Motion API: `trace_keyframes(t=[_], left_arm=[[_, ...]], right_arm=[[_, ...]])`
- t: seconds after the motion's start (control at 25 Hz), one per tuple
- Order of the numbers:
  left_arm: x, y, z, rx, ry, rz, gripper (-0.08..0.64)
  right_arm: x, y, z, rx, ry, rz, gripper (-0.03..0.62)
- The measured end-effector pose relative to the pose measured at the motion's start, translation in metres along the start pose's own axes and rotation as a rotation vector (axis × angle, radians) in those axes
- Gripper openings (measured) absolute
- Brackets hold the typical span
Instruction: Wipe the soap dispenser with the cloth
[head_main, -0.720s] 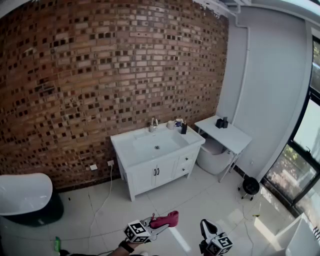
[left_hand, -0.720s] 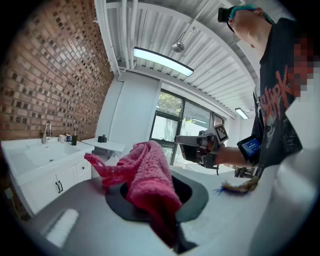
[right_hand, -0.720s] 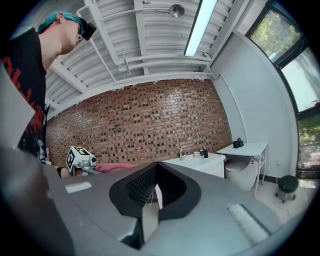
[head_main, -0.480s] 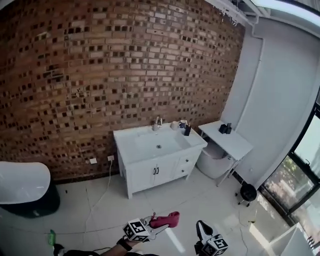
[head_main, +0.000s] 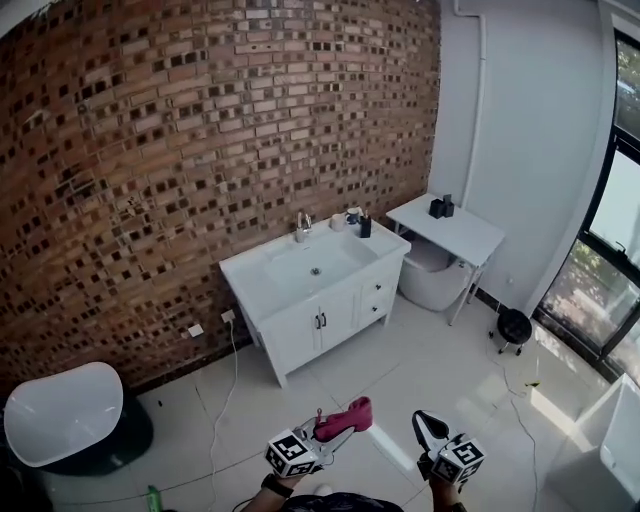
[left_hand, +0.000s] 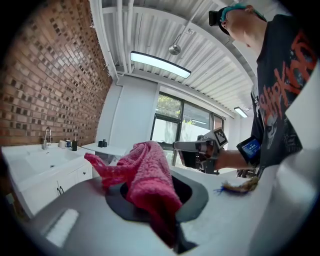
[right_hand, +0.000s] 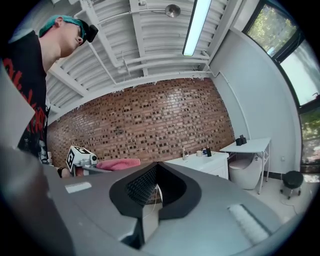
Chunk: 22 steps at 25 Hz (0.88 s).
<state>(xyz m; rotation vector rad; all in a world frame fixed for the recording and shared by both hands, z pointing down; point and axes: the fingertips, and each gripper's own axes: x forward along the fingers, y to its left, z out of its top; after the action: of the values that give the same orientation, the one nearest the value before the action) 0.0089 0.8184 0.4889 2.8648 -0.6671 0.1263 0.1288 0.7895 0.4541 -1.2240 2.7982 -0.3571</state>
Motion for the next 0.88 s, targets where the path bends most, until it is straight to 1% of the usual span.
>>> trace_keyframes(t=[0.16,0.28,0.48,0.56,0.72,0.8,0.88], left_arm=[[-0.002,0.012,0.004,0.008,-0.005,0.006,0.051],[0.001,0.013,0.002,0.004,-0.012,0.012,0.051],[-0.019,0.023,-0.005,0.003,-0.015,0.013,0.051],[-0.028,0.026,-0.005,0.004,-0.022,0.014,0.051],[-0.042,0.041,-0.009,-0.004,-0.036,0.016,0.051],[-0.050,0.046,-0.012,-0.014,-0.033,0.005,0.051],[-0.052,0.054,-0.016,-0.023,-0.027,-0.006,0.051]], right_arm=[[0.017,-0.007,0.002,-0.016,0.005,0.014,0.000],[0.019,-0.007,0.001,-0.018,0.012,0.026,0.000],[0.032,0.005,-0.007,-0.023,0.008,0.024,0.000],[0.038,0.007,-0.007,-0.030,-0.006,-0.001,0.000],[0.045,-0.006,-0.002,-0.022,-0.025,-0.121,0.000],[0.045,-0.002,-0.004,-0.025,-0.023,-0.145,0.000],[0.048,0.000,-0.010,-0.019,-0.012,-0.145,0.000]])
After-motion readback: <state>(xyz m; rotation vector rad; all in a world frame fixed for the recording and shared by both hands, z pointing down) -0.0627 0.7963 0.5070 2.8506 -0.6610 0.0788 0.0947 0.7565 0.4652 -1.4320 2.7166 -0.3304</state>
